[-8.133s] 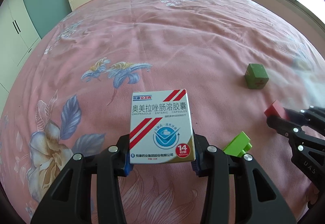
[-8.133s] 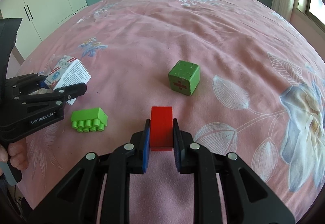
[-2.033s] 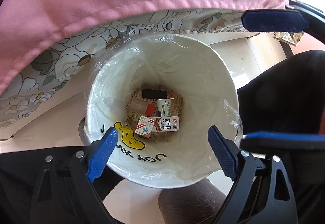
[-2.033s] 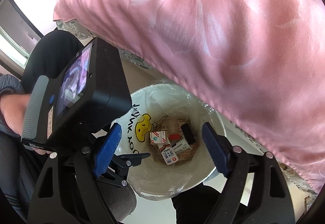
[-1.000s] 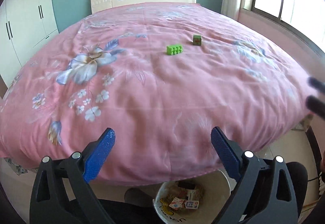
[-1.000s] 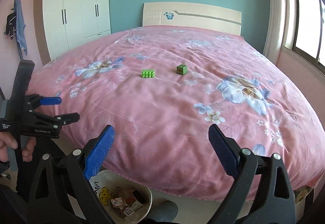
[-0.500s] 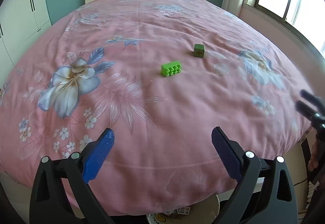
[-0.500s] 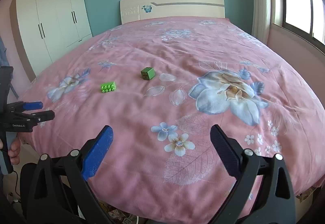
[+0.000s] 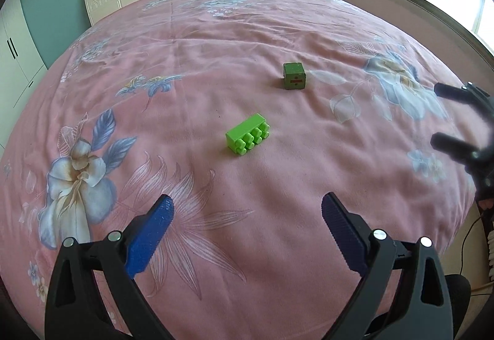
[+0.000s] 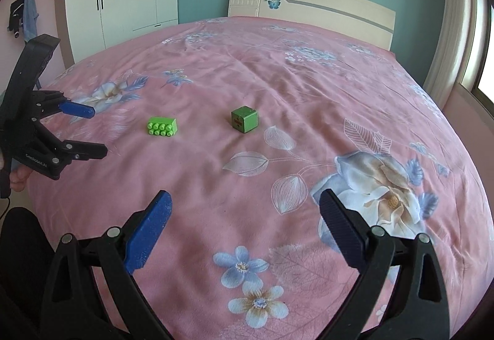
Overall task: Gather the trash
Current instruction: 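Move both open tools back toward the green brick and green cube, then grasp the green lego brick with left tool while right tool grasps green cube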
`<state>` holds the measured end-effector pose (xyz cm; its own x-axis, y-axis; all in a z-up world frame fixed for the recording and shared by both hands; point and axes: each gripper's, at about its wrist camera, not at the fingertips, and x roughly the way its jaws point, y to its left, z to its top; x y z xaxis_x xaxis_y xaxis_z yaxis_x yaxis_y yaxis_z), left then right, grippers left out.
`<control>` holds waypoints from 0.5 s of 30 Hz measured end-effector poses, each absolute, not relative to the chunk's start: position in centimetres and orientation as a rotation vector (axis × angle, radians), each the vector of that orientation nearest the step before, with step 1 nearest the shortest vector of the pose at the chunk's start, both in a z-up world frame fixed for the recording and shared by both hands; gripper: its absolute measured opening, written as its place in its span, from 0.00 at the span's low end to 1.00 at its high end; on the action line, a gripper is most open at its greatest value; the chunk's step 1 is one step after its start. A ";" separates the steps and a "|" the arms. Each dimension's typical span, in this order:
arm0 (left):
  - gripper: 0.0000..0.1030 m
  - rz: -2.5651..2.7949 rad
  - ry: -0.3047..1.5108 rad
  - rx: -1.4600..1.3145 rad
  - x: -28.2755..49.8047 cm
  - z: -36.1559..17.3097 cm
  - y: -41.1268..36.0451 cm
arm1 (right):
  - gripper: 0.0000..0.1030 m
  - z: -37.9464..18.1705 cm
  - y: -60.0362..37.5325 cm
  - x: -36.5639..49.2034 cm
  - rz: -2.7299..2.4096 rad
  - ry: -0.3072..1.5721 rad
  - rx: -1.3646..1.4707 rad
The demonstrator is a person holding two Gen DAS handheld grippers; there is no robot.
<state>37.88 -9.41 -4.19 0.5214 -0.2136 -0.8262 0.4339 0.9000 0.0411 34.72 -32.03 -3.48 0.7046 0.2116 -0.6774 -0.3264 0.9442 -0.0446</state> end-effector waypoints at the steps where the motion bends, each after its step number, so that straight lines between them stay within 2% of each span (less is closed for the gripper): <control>1: 0.95 -0.400 0.951 0.263 38.4 -4.4 -9.6 | 0.92 -3.6 -31.8 35.3 0.324 0.728 -0.179; 15: 0.95 -0.396 1.014 0.303 44.8 -7.8 -11.2 | 0.92 -6.9 -29.6 44.8 0.473 0.809 -0.309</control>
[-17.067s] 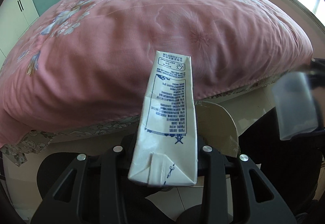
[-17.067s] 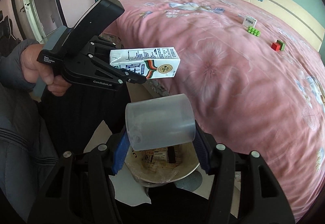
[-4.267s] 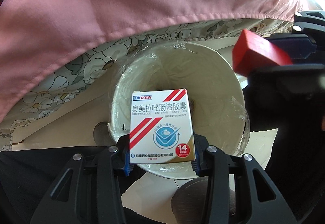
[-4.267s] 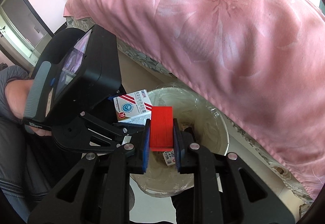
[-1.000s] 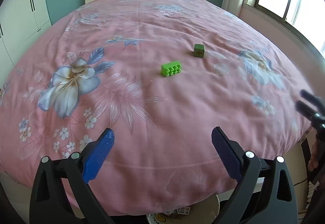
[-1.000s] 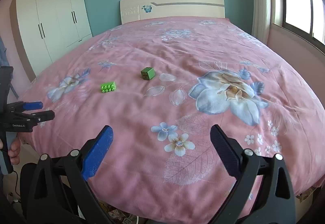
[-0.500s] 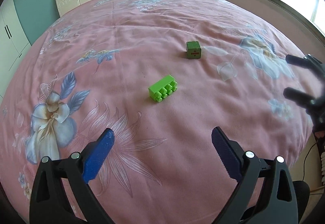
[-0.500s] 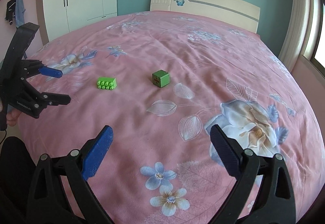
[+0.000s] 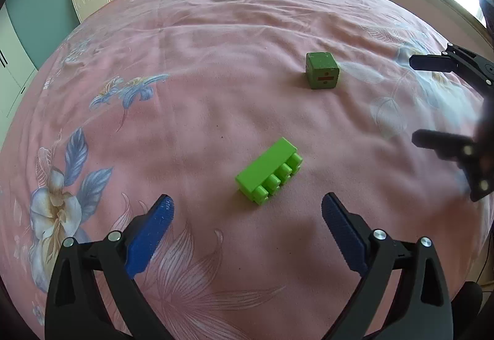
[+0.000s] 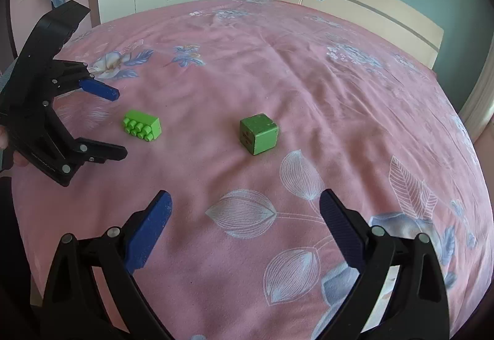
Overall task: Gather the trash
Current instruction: 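Grasp the green lego brick with left tool while right tool grasps green cube, then carry the green brick and green cube with both tools over the trash bin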
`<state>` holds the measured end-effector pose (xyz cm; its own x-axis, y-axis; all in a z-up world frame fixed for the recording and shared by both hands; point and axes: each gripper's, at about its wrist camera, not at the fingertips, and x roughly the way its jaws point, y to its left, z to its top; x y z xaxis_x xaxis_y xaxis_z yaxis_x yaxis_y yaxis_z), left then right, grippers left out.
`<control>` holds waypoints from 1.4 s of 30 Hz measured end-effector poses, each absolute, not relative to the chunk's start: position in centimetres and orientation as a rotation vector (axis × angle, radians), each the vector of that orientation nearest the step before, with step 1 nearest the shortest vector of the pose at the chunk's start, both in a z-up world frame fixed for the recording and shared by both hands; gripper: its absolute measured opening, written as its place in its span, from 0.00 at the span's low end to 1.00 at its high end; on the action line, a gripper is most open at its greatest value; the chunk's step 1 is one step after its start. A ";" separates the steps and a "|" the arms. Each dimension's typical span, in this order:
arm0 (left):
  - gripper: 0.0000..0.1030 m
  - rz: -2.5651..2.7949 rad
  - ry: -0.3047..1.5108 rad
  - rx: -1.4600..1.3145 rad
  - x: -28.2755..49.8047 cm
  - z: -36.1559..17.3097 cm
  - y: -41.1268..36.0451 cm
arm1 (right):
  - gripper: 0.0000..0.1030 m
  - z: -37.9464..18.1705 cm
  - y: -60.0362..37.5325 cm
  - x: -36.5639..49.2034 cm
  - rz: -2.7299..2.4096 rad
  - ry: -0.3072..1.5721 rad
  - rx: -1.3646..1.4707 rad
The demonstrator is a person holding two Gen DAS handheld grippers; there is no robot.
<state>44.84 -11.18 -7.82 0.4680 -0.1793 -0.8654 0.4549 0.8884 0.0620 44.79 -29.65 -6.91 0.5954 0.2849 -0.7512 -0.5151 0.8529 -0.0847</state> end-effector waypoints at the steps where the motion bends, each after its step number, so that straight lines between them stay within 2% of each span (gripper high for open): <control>1: 0.95 -0.403 1.011 0.300 45.0 -7.8 -11.2 | 0.92 -7.1 -29.4 45.3 0.479 0.817 -0.324; 15: 0.94 -0.423 1.001 0.317 47.7 -8.6 -12.1 | 0.92 -9.1 -27.6 52.8 0.530 0.879 -0.373; 17: 0.89 -0.426 0.990 0.333 47.6 -8.6 -12.3 | 0.92 -9.4 -27.6 53.5 0.538 0.884 -0.364; 18: 0.81 -0.439 0.994 0.337 47.7 -8.7 -12.4 | 0.92 -9.6 -27.5 53.8 0.539 0.883 -0.360; 19: 0.78 -0.443 1.002 0.336 47.8 -8.8 -12.5 | 0.91 -9.7 -27.5 54.0 0.539 0.886 -0.358; 21: 0.69 -0.450 1.011 0.324 48.0 -9.0 -12.6 | 0.80 -9.8 -27.3 54.2 0.545 0.887 -0.361; 23: 0.63 -0.457 1.007 0.329 47.9 -9.0 -12.8 | 0.62 -10.0 -27.2 54.3 0.550 0.891 -0.368; 27: 0.48 -0.465 1.005 0.338 47.6 -8.9 -13.3 | 0.49 -10.5 -26.6 54.2 0.577 0.895 -0.377; 29: 0.41 -0.473 1.005 0.337 47.4 -8.9 -13.4 | 0.38 -10.5 -26.6 54.1 0.577 0.890 -0.377; 33: 0.23 -0.488 1.011 0.338 47.1 -8.9 -13.7 | 0.35 -10.5 -26.5 53.9 0.578 0.883 -0.378; 42: 0.23 -0.474 1.001 0.358 46.6 -8.7 -13.6 | 0.30 -10.3 -26.5 52.9 0.588 0.884 -0.370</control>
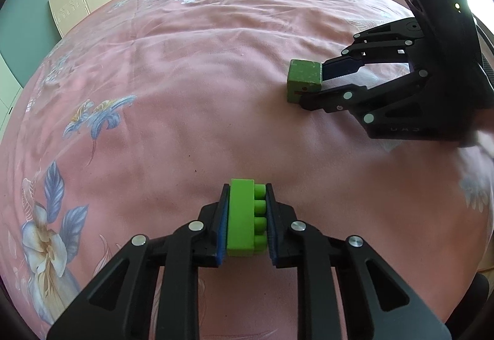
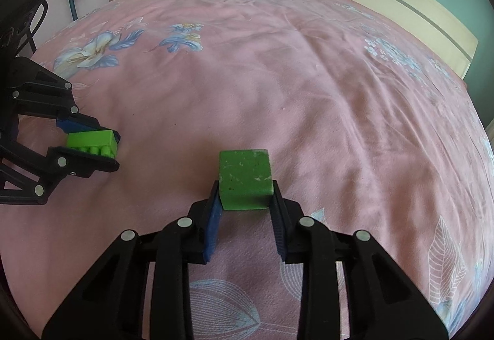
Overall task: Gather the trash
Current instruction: 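Carry the green brick and green cube with both tools over the trash bin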
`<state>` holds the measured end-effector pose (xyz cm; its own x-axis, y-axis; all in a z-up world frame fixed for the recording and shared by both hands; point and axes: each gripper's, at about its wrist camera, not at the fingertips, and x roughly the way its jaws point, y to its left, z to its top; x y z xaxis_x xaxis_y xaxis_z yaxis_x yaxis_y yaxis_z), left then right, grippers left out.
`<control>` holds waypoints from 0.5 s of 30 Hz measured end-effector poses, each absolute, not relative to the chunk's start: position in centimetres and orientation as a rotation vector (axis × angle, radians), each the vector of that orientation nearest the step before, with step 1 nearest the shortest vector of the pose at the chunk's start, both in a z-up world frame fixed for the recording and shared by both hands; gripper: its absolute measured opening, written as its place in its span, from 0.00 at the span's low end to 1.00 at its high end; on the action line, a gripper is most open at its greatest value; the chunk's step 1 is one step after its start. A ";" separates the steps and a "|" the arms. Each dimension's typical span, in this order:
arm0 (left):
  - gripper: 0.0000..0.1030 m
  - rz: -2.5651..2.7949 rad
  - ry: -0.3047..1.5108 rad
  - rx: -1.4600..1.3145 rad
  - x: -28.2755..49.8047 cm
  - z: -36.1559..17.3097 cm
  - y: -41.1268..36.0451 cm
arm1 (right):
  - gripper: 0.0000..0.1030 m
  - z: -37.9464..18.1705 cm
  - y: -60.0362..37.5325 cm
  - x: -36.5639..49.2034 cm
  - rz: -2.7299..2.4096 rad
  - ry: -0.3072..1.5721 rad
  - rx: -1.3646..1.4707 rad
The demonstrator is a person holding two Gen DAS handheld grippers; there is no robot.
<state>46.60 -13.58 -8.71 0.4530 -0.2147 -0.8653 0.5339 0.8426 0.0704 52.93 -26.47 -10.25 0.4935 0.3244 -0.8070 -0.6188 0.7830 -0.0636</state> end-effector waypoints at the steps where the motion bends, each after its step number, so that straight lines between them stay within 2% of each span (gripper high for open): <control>1: 0.23 -0.471 1.000 0.358 46.6 -8.7 -13.5 | 0.30 -10.2 -26.4 52.7 0.589 0.881 -0.370; 15: 0.23 -0.434 0.992 0.323 44.9 -7.1 -10.4 | 0.30 -7.5 -26.5 47.8 0.606 0.817 -0.364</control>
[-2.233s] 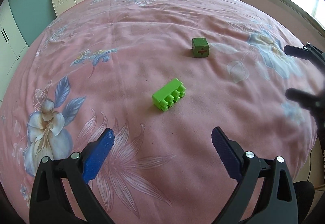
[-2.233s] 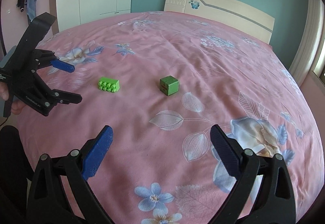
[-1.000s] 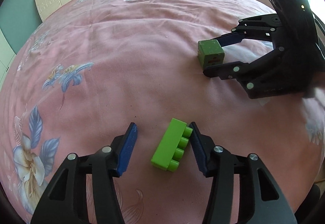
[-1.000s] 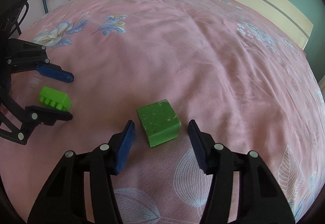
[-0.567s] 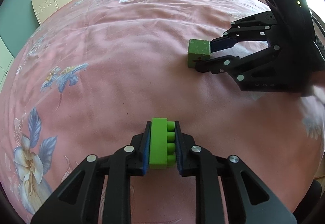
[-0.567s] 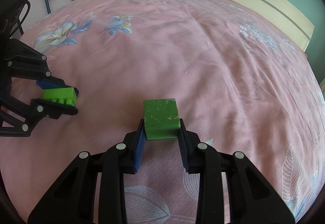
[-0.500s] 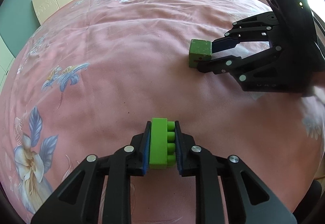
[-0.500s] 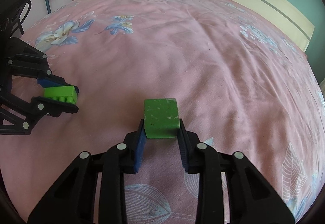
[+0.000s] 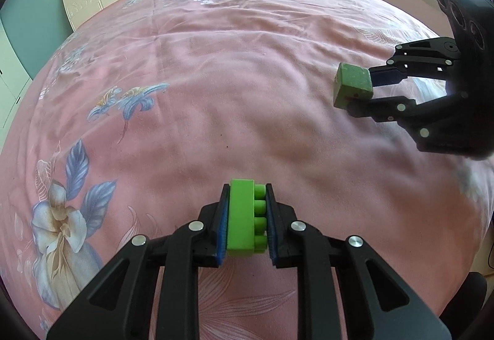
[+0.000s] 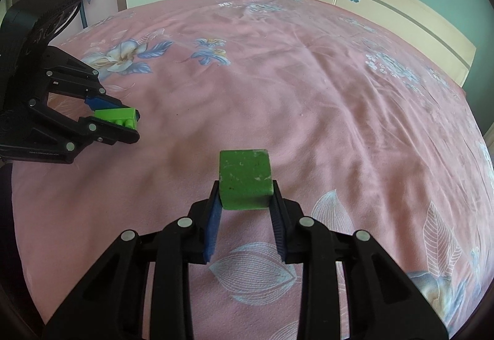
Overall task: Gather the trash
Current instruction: 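Carry the green brick and green cube with both tools over the trash bin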
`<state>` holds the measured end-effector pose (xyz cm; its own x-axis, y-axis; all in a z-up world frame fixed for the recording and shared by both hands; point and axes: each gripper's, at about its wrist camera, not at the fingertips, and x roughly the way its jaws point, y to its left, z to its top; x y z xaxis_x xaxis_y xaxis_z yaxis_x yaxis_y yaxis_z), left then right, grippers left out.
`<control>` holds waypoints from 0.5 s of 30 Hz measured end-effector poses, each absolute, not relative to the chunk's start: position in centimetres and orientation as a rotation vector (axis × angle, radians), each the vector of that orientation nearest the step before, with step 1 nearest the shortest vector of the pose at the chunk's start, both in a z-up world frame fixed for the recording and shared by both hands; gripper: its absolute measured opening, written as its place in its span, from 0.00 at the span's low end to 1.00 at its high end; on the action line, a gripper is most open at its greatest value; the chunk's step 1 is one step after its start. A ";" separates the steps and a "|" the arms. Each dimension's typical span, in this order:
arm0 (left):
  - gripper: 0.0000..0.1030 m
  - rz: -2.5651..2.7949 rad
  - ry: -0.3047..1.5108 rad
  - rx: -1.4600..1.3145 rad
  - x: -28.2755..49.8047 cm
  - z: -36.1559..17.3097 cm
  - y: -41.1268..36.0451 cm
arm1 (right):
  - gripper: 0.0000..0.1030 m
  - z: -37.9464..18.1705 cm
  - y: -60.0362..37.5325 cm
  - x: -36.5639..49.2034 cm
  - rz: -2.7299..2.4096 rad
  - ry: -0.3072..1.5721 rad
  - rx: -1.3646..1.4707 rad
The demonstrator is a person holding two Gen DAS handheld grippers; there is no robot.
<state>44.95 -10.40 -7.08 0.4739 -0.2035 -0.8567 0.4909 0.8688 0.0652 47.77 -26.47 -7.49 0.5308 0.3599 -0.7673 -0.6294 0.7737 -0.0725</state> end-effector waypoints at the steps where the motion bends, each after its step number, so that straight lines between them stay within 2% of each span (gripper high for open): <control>1: 0.23 -0.429 0.988 0.324 44.7 -6.9 -10.2 | 0.30 -7.1 -26.5 47.4 0.604 0.810 -0.362; 15: 0.23 -0.401 0.964 0.297 40.3 -4.6 -6.9 | 0.30 -3.1 -26.9 39.5 0.592 0.753 -0.357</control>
